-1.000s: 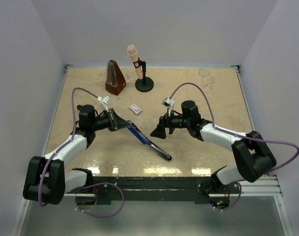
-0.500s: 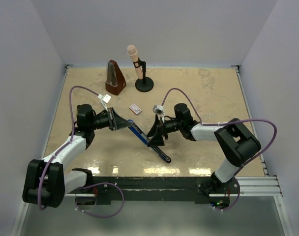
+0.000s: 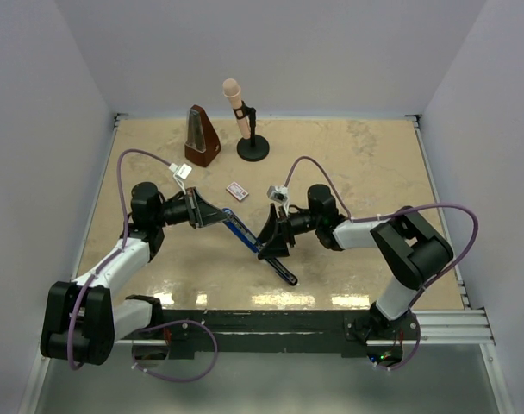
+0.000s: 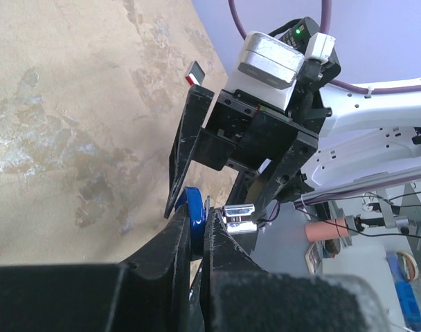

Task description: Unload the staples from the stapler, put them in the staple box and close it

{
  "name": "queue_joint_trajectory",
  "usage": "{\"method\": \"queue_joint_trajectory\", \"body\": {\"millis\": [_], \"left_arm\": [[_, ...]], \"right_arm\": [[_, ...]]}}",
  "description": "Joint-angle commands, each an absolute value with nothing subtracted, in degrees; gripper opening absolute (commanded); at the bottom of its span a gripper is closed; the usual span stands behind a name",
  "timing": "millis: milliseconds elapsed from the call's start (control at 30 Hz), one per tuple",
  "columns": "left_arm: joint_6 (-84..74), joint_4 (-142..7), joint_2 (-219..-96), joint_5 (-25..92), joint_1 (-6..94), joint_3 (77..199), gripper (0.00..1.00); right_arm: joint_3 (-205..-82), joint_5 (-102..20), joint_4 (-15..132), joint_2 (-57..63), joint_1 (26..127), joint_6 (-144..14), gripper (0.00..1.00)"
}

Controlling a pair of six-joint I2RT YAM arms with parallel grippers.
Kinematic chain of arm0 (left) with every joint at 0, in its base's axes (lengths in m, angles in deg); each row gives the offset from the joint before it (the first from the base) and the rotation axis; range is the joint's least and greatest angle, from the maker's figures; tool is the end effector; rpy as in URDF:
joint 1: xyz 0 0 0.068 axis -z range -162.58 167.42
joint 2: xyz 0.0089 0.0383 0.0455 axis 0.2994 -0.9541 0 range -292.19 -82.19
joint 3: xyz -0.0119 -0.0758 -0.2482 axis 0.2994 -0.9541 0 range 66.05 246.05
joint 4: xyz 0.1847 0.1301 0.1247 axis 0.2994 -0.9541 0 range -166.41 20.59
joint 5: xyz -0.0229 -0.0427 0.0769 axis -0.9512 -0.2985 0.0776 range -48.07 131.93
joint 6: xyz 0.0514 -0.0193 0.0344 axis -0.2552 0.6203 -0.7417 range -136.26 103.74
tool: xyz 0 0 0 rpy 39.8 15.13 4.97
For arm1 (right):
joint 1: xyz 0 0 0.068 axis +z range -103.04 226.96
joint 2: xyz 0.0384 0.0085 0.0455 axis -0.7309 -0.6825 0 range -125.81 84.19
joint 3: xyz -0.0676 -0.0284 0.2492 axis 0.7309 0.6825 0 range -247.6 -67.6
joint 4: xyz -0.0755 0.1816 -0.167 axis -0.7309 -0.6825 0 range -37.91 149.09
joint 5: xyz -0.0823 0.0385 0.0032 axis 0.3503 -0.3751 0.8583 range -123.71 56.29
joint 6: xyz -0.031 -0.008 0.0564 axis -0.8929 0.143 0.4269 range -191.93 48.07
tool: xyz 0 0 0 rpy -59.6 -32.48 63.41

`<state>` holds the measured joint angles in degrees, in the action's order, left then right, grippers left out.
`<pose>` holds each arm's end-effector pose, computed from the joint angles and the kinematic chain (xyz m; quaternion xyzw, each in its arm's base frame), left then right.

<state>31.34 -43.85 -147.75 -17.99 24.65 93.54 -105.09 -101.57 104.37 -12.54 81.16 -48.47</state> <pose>0.2329 -0.0736 0.2185 0.0603 0.7421 -0.5954 0.3020 0.2340 0.2156 0.1631 -0.4035 0.6186 0.6317 0.2357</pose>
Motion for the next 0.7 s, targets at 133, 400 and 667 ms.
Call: {"method": "queue_joint_trajectory", "body": {"millis": [133, 400, 667], "left_arm": [[35.07, -37.07, -146.17, -20.47, 24.1, 94.97, 0.0], [35.69, -35.92, -146.17, -20.03, 24.1, 94.44, 0.0], [32.53, -41.08, -145.91, -19.24, 24.1, 95.57, 0.0]], "right_arm": [[-105.3, -104.02, 110.95, -13.54, 82.2, -45.65, 0.8], [-105.66, -103.94, 113.49, -14.6, 83.52, -44.42, 0.66], [-104.16, -99.9, 113.15, -11.61, 83.0, -44.25, 0.16]]}}
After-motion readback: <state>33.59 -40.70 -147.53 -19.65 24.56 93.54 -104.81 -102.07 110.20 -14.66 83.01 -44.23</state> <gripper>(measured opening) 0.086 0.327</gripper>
